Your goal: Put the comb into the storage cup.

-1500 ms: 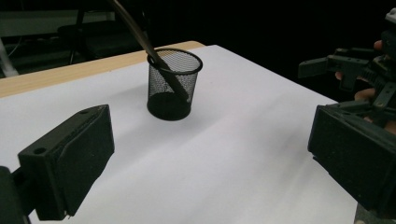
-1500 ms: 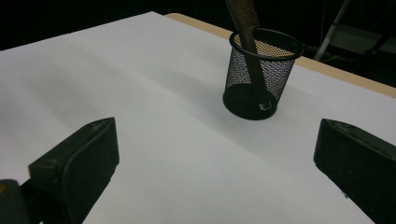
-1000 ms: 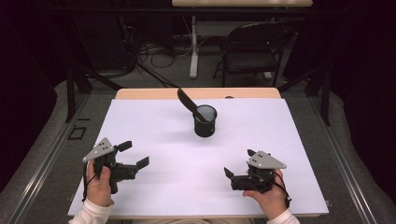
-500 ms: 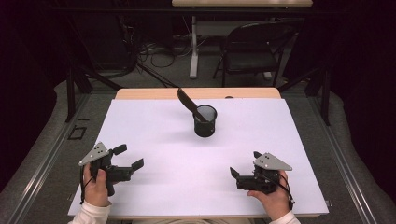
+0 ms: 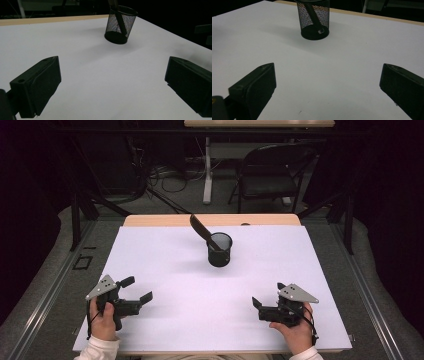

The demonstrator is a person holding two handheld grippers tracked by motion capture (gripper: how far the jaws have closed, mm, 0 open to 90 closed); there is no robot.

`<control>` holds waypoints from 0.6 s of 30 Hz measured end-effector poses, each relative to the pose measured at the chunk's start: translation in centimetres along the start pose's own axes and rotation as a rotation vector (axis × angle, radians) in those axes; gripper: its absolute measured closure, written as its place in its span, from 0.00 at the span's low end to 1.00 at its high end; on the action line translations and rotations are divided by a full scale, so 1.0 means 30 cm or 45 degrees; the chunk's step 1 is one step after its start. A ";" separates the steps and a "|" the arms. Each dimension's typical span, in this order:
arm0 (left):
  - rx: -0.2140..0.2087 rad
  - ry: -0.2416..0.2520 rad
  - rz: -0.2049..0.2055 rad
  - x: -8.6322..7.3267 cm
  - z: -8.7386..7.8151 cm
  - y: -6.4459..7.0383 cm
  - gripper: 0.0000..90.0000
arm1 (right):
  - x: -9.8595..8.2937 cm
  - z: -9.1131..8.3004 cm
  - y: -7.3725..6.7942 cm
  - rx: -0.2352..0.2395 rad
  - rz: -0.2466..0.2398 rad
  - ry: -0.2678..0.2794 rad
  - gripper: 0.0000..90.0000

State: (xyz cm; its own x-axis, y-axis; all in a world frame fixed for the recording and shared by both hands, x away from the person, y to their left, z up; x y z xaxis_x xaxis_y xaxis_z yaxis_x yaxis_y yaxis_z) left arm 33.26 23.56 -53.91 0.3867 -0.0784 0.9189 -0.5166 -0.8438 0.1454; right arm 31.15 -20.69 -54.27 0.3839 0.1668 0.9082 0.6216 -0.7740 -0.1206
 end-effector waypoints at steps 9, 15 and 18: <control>0.014 0.012 -0.008 -0.010 0.003 -0.013 0.01 | -0.014 -0.005 0.036 -0.037 0.026 0.006 0.01; 0.024 0.019 -0.026 -0.015 0.004 -0.026 0.01 | -0.024 -0.002 0.057 -0.057 0.038 0.003 0.01; 0.027 0.022 -0.031 -0.017 0.006 -0.028 0.01 | -0.029 -0.002 0.069 -0.064 0.046 -0.002 0.01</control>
State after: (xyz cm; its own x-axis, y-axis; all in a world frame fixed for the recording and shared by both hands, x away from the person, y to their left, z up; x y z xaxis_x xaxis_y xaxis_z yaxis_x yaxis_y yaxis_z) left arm 33.63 24.23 -54.57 0.3856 -0.0488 0.9214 -0.4909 -0.8564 0.1601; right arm 32.06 -22.48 -55.27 0.4069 0.1391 0.9028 0.5722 -0.8092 -0.1332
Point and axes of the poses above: each handheld gripper's, and its own axes: z roughly forward along the jaws, x roughly out of its top, y roughly to its right, the point moved 5 cm from there along z, roughly forward along the jaws, and after that the axes turned 12 degrees about x, right-handed, at the moved point
